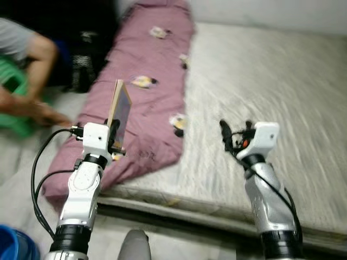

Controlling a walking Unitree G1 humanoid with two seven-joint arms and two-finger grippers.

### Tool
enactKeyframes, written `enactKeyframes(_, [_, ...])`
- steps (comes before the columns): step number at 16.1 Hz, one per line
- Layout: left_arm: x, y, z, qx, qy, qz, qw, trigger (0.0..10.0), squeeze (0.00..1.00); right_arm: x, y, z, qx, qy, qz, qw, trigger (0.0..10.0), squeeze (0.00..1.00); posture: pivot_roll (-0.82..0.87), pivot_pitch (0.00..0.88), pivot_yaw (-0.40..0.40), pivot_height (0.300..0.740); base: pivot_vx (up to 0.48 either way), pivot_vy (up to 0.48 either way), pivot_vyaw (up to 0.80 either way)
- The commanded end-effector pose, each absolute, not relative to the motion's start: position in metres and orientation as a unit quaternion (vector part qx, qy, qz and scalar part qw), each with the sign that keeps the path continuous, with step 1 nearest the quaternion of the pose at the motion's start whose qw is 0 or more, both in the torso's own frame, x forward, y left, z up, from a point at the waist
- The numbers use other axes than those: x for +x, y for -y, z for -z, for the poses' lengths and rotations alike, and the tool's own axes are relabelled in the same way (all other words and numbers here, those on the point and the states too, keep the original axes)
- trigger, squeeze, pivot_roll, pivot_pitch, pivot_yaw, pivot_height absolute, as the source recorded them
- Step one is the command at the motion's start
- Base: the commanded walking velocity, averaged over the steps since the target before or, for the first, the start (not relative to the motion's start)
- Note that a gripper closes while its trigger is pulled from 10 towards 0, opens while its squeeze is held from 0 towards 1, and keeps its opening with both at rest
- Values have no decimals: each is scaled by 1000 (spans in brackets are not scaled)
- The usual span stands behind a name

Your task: Clean up the room

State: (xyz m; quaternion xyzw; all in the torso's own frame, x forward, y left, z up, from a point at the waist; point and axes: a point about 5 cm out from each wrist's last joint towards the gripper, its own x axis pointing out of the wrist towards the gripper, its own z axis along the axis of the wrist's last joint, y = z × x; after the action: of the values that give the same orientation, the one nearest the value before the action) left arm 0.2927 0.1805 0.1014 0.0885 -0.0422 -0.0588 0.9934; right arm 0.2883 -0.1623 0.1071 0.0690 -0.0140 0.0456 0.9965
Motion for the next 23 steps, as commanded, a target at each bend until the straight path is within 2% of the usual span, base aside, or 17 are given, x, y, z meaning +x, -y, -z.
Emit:
enactKeyframes(1, [292, -181, -108, 90, 54, 53, 993, 10000, 0, 288, 163, -109, 66, 13, -46, 997, 10000, 0, -28, 17, -35, 740, 0, 0, 0])
enactKeyframes(7, [286, -173, -107, 89, 46, 80, 992, 10000, 0, 286, 175, -106, 48, 3, -6, 999, 10000, 0, -35, 62, -14, 740, 0, 0, 0])
enactKeyframes(12, [284, -169, -107, 86, 42, 89, 991, 10000, 0, 282, 171, -100, 46, -11, -8, 999, 10000, 0, -23, 78, -30, 740, 0, 0, 0])
enactKeyframes(23, [284, -164, -108, 77, 41, 95, 992, 10000, 0, 282, 175, -99, 33, -18, -10, 999, 10000, 0, -33, 88, -34, 740, 0, -280, 0])
